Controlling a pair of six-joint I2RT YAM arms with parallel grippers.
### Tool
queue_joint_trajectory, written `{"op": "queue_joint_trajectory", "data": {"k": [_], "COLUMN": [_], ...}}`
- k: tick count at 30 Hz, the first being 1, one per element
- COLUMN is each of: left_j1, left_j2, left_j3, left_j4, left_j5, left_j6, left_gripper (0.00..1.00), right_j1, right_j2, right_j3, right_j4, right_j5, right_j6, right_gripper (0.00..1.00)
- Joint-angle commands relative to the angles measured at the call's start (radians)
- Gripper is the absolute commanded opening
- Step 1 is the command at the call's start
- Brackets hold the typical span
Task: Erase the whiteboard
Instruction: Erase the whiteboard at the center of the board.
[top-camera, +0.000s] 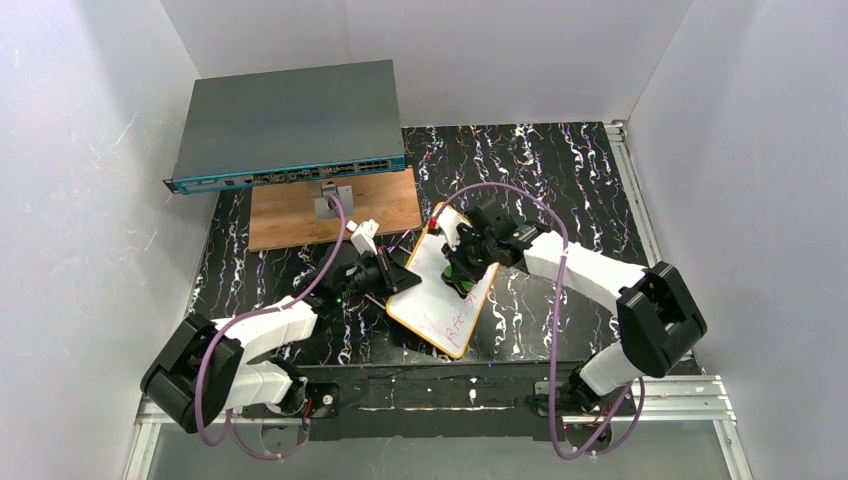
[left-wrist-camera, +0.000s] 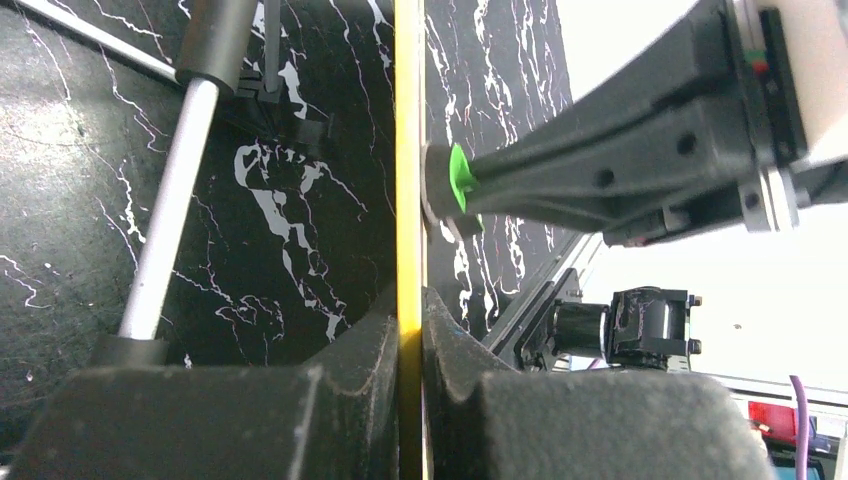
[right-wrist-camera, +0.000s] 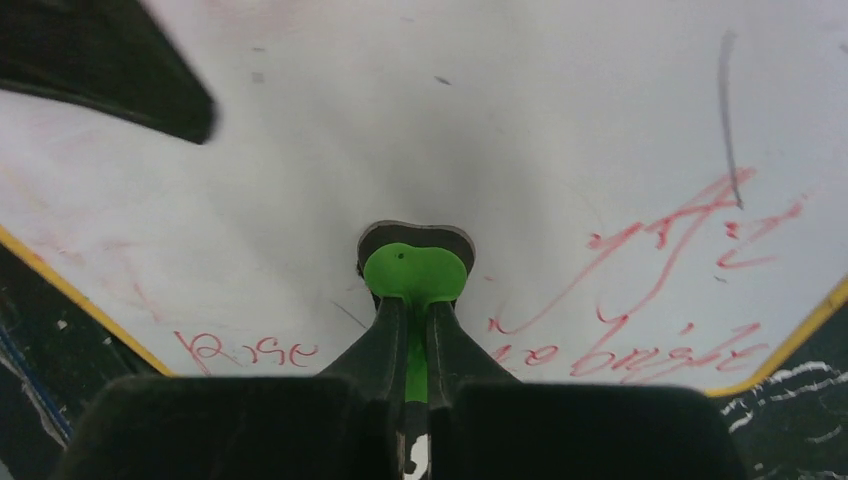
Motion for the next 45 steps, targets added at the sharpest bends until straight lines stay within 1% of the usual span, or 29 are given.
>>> {"op": "queue_joint_trajectory", "data": {"k": [1,4,6,8,11,12,14,16,18,21,24,27,32,34,35,37,40,41,43,45], "left_j1": [0.000,0.000,0.000,0.000,0.000,0.000,0.000,0.000,0.000,0.000,0.000,0.000,0.000,0.000,0.000,0.000,0.002,0.001,0.000,0.000], "left_j2": [-0.007,-0.006,-0.011,-0.005,-0.011,-0.016,-0.023,-0.025,-0.023,-0.022,-0.024,-0.022,-0.022,-0.027,-0.029,-0.030,-0.021,-0.016,-0.002,0.014], "left_j3": [0.047,0.052,0.054,0.059,0.061,0.061,0.058,0.058,0.058,0.060,0.060,0.061,0.065,0.067,0.067,0.065,0.068,0.070,0.079,0.089], "left_j4": [0.073,0.066,0.056,0.055,0.045,0.040,0.035,0.036,0.040,0.041,0.042,0.045,0.040,0.034,0.030,0.032,0.040,0.045,0.055,0.060], "left_j5": [0.041,0.039,0.031,0.029,0.026,0.023,0.019,0.020,0.022,0.024,0.024,0.025,0.023,0.024,0.023,0.028,0.052,0.062,0.095,0.125], "left_j6": [0.029,0.030,0.037,0.036,0.040,0.040,0.042,0.042,0.040,0.039,0.039,0.038,0.039,0.039,0.041,0.041,0.039,0.038,0.038,0.039], "left_gripper": [0.00,0.00,0.00,0.00,0.00,0.00,0.00,0.00,0.00,0.00,0.00,0.00,0.00,0.00,0.00,0.00,0.00,0.00,0.00,0.00], "right_j1": [-0.074,-0.050,-0.013,0.082,0.128,0.129,0.120,0.087,0.024,-0.035,-0.048,-0.026,0.114,0.139,0.138,0.118,0.015,-0.012,-0.104,-0.148], "right_j2": [0.081,0.088,0.071,0.054,0.053,0.055,0.055,0.058,0.071,0.090,0.099,0.105,0.083,0.080,0.081,0.082,0.084,0.085,0.089,0.093], "right_j3": [0.038,0.048,0.040,0.043,0.055,0.058,0.054,0.046,0.049,0.053,0.055,0.063,0.067,0.080,0.084,0.084,0.084,0.085,0.088,0.087], "right_j4": [0.001,-0.022,-0.072,-0.130,-0.138,-0.131,-0.094,-0.048,-0.023,-0.026,-0.038,-0.073,-0.152,-0.177,-0.170,-0.140,-0.077,-0.062,-0.036,-0.026], "right_j5": [0.129,0.117,-0.025,-0.172,-0.204,-0.190,-0.093,0.024,0.105,0.158,0.165,0.075,-0.129,-0.204,-0.210,-0.143,-0.050,-0.031,-0.034,-0.009], "right_j6": [0.060,0.032,-0.028,-0.095,-0.101,-0.094,-0.068,-0.027,0.006,0.023,0.023,0.001,-0.107,-0.119,-0.106,-0.076,-0.007,0.014,0.050,0.065], "right_gripper": [0.01,0.01,0.01,0.01,0.01,0.01,0.01,0.01,0.01,0.01,0.01,0.01,0.01,0.01,0.01,0.01,0.01,0.01,0.01,0.01]}}
